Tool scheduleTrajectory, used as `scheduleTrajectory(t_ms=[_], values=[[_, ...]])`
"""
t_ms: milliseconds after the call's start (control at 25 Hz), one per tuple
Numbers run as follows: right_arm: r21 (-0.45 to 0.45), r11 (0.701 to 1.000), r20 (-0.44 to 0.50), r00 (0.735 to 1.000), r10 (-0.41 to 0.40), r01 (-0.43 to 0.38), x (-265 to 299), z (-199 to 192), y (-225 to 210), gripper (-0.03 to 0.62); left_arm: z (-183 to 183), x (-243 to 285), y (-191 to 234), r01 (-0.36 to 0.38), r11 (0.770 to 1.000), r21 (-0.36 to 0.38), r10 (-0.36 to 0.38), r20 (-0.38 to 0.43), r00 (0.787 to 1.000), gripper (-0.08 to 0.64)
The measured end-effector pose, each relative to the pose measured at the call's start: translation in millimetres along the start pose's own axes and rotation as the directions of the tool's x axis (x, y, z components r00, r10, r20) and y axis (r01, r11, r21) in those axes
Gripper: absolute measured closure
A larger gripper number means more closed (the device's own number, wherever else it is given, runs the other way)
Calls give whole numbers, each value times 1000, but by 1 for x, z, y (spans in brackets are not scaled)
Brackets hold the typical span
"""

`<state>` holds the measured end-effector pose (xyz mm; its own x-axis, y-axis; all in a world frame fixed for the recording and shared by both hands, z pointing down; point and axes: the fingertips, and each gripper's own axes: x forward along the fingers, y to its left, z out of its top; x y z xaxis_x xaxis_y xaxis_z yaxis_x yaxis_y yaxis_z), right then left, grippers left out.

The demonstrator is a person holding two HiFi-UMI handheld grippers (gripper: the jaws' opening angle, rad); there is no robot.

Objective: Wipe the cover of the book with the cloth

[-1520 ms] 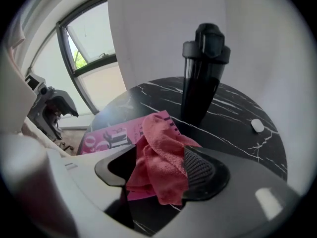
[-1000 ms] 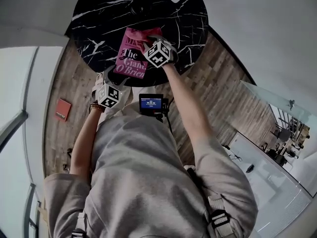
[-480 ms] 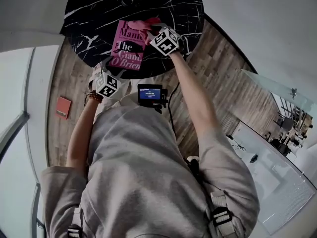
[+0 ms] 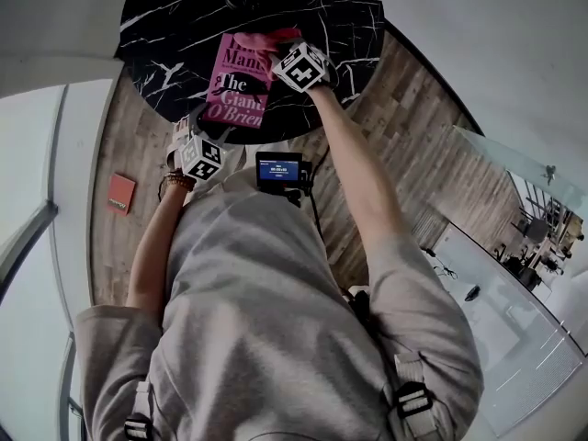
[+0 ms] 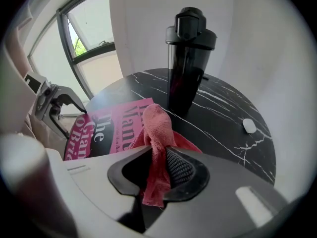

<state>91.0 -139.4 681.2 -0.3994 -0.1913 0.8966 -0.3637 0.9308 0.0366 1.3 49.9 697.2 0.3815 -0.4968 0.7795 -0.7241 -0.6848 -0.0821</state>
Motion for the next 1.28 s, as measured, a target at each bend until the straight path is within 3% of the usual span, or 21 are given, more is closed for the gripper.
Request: scheduleTrajectory(t_ms=[1280], values=[[-114,990,-36,997,74,-78,-4,-12,42,509,-3,3,2,-15,999,-37,15,-19,1000,212]])
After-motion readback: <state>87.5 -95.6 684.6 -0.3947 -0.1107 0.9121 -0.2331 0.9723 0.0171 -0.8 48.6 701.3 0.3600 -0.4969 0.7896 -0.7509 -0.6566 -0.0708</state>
